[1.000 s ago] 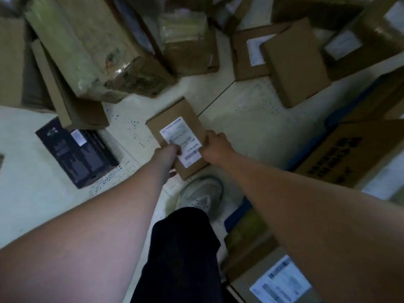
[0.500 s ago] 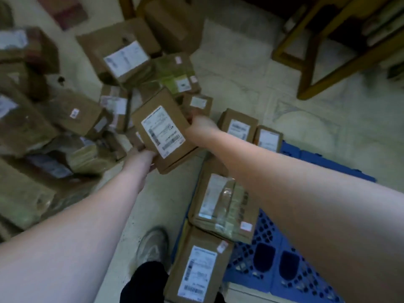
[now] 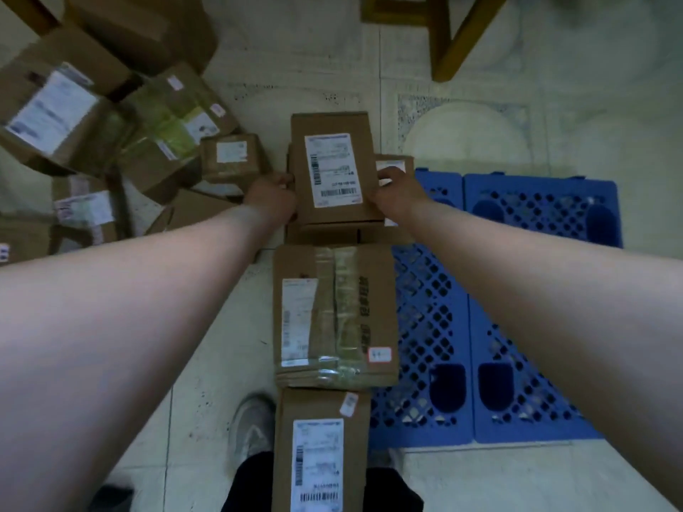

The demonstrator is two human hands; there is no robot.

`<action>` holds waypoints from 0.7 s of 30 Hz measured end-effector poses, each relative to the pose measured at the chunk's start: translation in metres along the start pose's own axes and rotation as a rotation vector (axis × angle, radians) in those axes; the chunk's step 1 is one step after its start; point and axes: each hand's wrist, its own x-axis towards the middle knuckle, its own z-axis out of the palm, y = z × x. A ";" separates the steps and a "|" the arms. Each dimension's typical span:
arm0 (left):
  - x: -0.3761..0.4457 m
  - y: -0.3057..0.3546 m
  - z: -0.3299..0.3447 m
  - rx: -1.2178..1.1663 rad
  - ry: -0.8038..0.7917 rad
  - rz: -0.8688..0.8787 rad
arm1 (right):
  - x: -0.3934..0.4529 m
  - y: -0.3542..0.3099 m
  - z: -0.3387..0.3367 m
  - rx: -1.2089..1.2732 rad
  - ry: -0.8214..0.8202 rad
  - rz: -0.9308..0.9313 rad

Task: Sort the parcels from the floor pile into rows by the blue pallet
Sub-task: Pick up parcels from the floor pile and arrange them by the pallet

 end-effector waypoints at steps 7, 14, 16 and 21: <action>0.007 -0.030 0.012 -0.004 0.092 -0.091 | -0.001 0.022 0.024 -0.042 -0.137 -0.044; 0.002 -0.019 0.017 0.105 -0.018 -0.164 | 0.002 -0.007 0.030 -0.452 -0.231 0.115; -0.011 -0.006 0.011 0.112 -0.011 -0.177 | 0.002 -0.020 0.029 -0.568 -0.306 0.092; -0.053 0.030 -0.035 0.103 0.019 -0.248 | 0.006 -0.059 0.022 -0.633 -0.061 0.148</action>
